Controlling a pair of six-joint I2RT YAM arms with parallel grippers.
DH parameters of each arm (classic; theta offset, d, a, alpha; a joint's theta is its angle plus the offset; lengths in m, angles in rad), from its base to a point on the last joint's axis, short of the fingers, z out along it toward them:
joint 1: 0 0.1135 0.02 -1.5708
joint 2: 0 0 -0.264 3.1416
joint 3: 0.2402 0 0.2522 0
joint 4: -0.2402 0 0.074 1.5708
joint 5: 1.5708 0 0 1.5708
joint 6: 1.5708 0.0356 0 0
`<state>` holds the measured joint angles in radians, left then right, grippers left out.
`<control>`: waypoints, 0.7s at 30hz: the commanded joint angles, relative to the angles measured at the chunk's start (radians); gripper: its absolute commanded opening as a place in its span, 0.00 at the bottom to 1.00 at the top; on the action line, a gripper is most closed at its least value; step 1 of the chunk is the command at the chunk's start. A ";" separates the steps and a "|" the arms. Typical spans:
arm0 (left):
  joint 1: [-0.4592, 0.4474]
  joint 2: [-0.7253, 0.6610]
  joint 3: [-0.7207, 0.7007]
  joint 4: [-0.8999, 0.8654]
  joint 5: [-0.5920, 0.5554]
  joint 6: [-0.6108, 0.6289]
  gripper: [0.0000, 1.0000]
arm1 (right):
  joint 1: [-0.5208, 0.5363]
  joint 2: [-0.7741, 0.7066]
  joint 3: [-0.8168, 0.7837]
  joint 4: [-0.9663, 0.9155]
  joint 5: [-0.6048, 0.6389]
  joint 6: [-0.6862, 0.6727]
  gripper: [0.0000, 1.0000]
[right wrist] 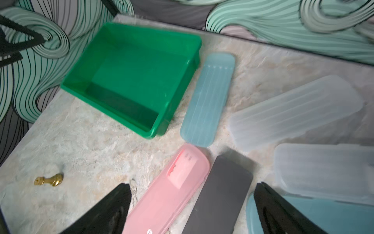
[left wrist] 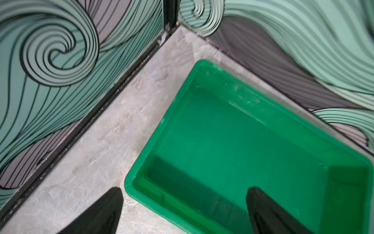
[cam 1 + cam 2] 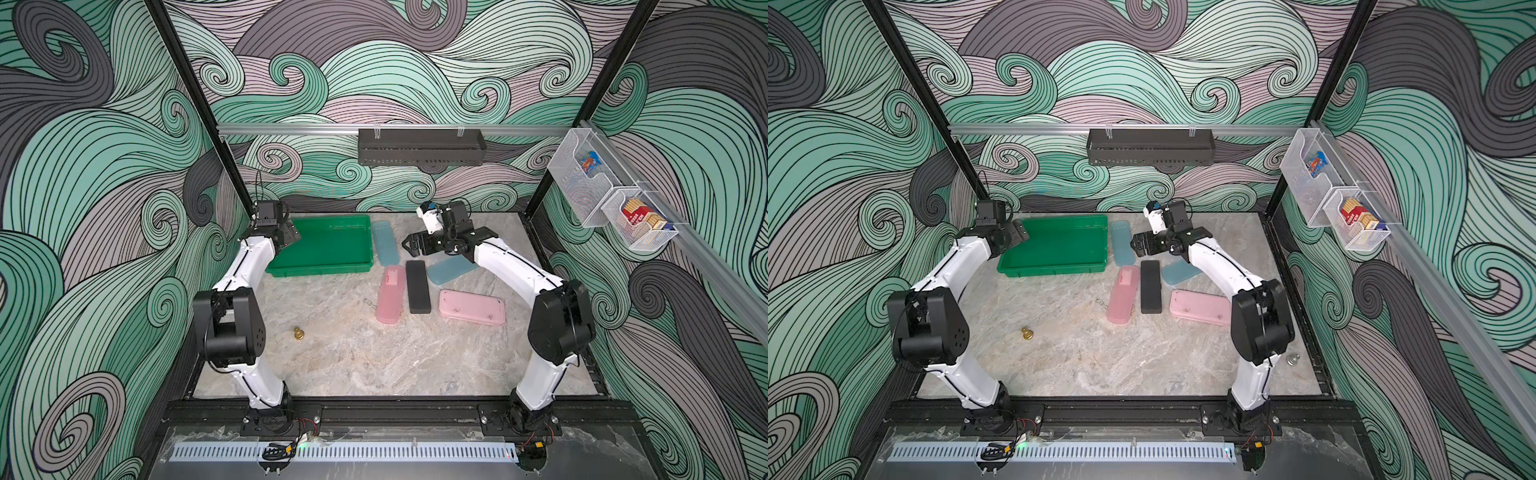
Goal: Put the pencil case into the storage box
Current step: Move the storage box to the center of the board.
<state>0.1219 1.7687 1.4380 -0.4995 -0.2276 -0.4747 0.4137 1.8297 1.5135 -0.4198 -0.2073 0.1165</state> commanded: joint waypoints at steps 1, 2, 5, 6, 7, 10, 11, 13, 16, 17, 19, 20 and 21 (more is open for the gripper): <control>0.063 0.059 0.019 -0.103 0.130 -0.027 0.98 | 0.020 -0.005 0.007 -0.073 0.000 0.023 0.99; 0.075 0.080 0.021 -0.095 0.151 -0.028 0.98 | 0.022 -0.006 0.000 -0.073 -0.003 0.022 0.99; 0.100 0.135 0.043 -0.101 0.211 -0.029 0.94 | 0.022 -0.016 -0.029 -0.071 0.000 0.020 0.99; 0.103 0.145 0.045 -0.099 0.219 -0.027 0.94 | 0.022 -0.022 -0.039 -0.071 0.002 0.018 0.99; 0.102 0.153 0.045 -0.095 0.221 -0.025 0.93 | 0.021 -0.027 -0.049 -0.071 0.005 0.017 0.99; 0.103 0.177 0.047 -0.084 0.246 -0.020 0.90 | 0.022 -0.048 -0.081 -0.071 0.019 0.013 0.99; 0.102 0.186 0.047 -0.080 0.265 -0.014 0.87 | 0.021 -0.055 -0.092 -0.071 0.025 0.011 0.99; 0.100 0.204 0.050 -0.086 0.296 -0.007 0.76 | 0.021 -0.064 -0.107 -0.071 0.032 0.008 0.99; 0.079 0.223 0.061 -0.121 0.299 0.010 0.58 | 0.021 -0.073 -0.124 -0.071 0.042 0.006 0.99; 0.068 0.222 0.061 -0.134 0.289 0.018 0.56 | 0.021 -0.073 -0.129 -0.071 0.042 0.006 0.99; 0.042 0.210 0.057 -0.159 0.259 0.028 0.56 | 0.020 -0.079 -0.138 -0.070 0.040 0.007 0.99; 0.029 0.199 0.048 -0.165 0.248 0.036 0.56 | 0.021 -0.082 -0.143 -0.070 0.041 0.008 0.99; 0.019 0.190 0.040 -0.166 0.239 0.041 0.55 | 0.020 -0.082 -0.147 -0.071 0.041 0.008 0.99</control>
<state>0.1795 1.9751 1.4601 -0.6094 0.0193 -0.4679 0.4370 1.7821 1.3769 -0.4870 -0.1772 0.1226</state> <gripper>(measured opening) 0.554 0.992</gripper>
